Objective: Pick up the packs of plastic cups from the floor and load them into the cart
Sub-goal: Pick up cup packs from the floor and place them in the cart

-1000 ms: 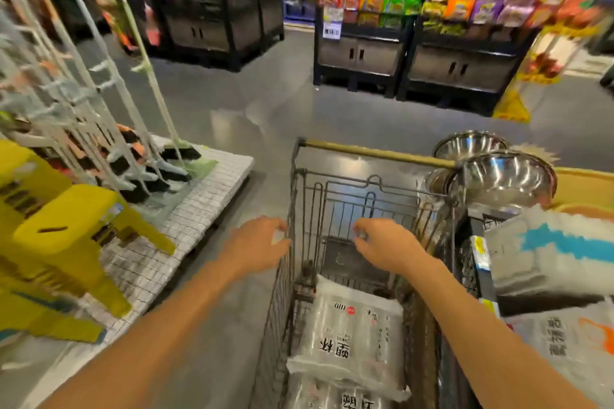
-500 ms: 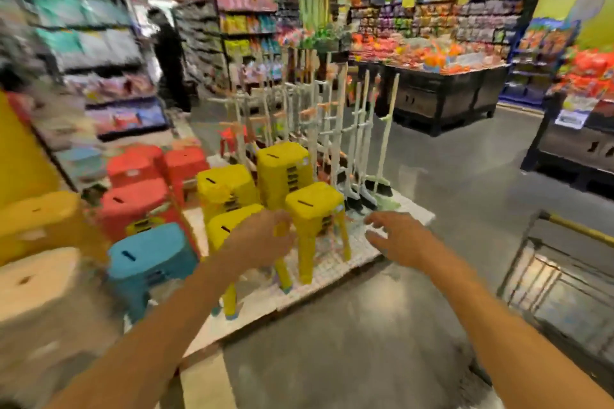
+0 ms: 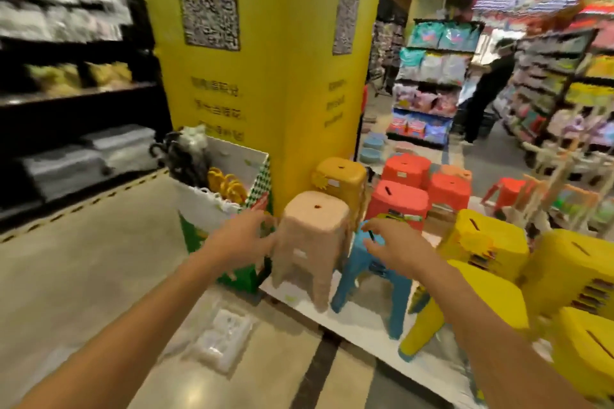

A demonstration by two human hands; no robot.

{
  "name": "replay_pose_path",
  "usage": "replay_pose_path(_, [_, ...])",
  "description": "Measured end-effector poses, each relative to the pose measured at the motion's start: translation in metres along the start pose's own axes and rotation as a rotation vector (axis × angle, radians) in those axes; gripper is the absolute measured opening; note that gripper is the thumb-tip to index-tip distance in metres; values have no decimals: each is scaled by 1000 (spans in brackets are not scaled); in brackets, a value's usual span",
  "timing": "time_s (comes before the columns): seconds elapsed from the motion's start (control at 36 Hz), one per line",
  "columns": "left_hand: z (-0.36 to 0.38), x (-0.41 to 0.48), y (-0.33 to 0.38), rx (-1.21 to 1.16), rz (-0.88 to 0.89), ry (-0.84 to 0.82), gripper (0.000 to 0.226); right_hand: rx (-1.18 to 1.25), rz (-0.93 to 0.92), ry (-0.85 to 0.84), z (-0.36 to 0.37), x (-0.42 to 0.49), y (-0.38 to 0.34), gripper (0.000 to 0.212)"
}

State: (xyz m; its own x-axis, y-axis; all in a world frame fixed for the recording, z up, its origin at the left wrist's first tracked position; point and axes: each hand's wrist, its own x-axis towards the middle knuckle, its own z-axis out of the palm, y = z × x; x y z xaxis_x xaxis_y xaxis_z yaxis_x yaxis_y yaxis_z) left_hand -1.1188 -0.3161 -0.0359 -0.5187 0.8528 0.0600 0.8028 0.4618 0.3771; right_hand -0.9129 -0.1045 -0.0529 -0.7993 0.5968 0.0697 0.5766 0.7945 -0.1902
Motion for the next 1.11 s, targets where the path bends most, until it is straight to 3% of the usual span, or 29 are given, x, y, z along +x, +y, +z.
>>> replay_pose_path(0.22, [-23, -72, -61, -22, -438, 195, 40, 41, -415, -105, 31, 76, -98, 34])
replay_pose_path(0.39, [-10, -97, -74, -14, -589, 196, 45, 82, -572, -168, 58, 98, -129, 34])
replay_pose_path(0.86, [31, -31, -88, 6, -610, 216, 42, 30, -690, -225, 85, 165, -117, 35])
replay_pose_path(1.11, [36, 42, -159, -16, -641, 203, 42, 18, -665, -271, 116, 256, -143, 33])
